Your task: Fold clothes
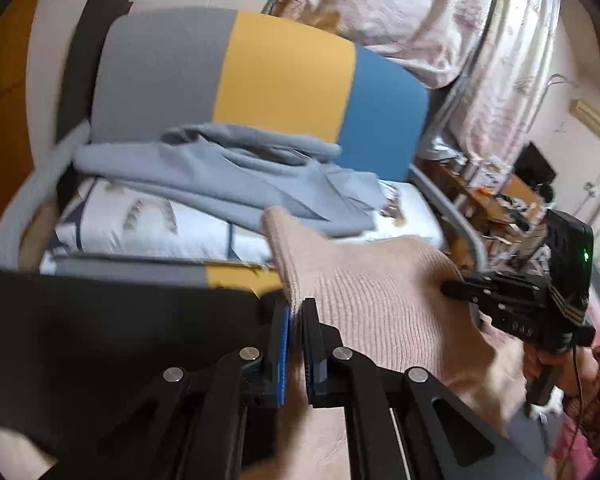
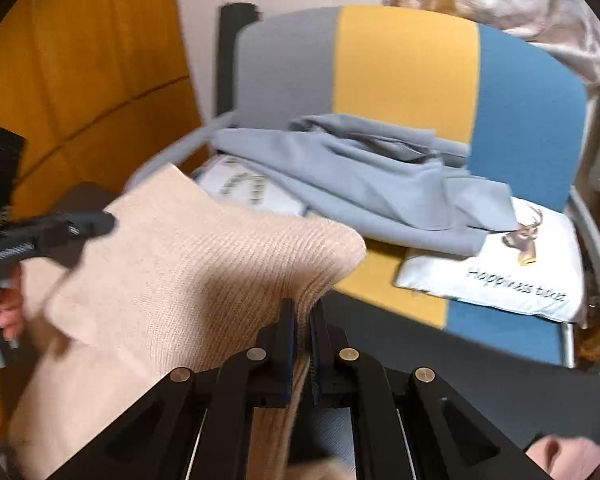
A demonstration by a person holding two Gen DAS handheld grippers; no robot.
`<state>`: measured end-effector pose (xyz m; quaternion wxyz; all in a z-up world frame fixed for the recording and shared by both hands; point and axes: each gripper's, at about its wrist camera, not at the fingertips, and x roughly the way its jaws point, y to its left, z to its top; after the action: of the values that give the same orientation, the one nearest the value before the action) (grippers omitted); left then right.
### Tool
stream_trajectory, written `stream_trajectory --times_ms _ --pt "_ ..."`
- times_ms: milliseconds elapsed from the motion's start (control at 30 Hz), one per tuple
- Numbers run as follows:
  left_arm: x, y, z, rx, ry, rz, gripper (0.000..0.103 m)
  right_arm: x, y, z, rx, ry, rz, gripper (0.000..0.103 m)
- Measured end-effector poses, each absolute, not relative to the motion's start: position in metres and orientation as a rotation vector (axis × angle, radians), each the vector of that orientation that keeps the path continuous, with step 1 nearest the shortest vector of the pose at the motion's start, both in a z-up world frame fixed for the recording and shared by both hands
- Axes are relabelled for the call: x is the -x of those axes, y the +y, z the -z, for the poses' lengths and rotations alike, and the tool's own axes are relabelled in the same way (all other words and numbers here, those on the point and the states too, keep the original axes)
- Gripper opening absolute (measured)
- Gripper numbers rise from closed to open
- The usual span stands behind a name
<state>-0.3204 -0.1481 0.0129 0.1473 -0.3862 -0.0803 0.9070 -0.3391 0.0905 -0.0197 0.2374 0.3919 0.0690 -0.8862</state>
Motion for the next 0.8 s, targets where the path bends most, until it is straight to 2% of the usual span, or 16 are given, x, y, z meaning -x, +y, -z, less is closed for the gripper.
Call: stream_trajectory --times_ms 200,267,333,367,433,467,600,667,733,767,800 --pt "0.364 -0.157 0.06 1.364 -0.274 -2.69 0.005 0.4 0.097 0.101 -1.369 0.043 2.39 0.007" --pt "0.357 -0.162 0.078 1.395 -0.298 -2.68 0.005 0.4 0.103 0.1 -1.355 -0.006 2.389 0.009" --pt "0.335 -0.161 0.083 1.33 -0.265 -2.712 0.006 0.399 0.108 0.099 -1.339 -0.054 2.388 0.018" --pt "0.321 -0.161 0.082 1.288 -0.238 -2.725 0.006 0.396 0.116 0.093 -1.344 -0.063 2.394 0.028" --pt "0.288 -0.161 0.07 1.189 -0.174 -2.751 0.007 0.381 0.138 0.076 -1.313 -0.075 2.398 0.036" --pt "0.272 -0.162 0.065 1.157 -0.138 -2.761 0.01 0.373 0.149 0.068 -1.301 -0.072 2.402 0.044" --pt "0.218 -0.159 0.058 1.153 0.116 -2.792 0.013 0.315 0.195 0.049 -1.369 0.12 2.449 0.046" --pt "0.206 -0.167 0.067 1.244 0.279 -2.85 0.013 0.281 0.208 0.053 -1.404 0.213 2.419 0.046" --pt "0.201 -0.183 0.077 1.357 0.307 -2.912 0.014 0.257 0.213 0.055 -1.418 0.227 2.393 0.05" --pt "0.2 -0.192 0.083 1.415 0.285 -2.935 0.014 0.25 0.212 0.06 -1.431 0.24 2.398 0.059" --pt "0.198 -0.199 0.085 1.427 0.251 -2.964 0.021 0.243 0.212 0.065 -1.445 0.254 2.404 0.062"
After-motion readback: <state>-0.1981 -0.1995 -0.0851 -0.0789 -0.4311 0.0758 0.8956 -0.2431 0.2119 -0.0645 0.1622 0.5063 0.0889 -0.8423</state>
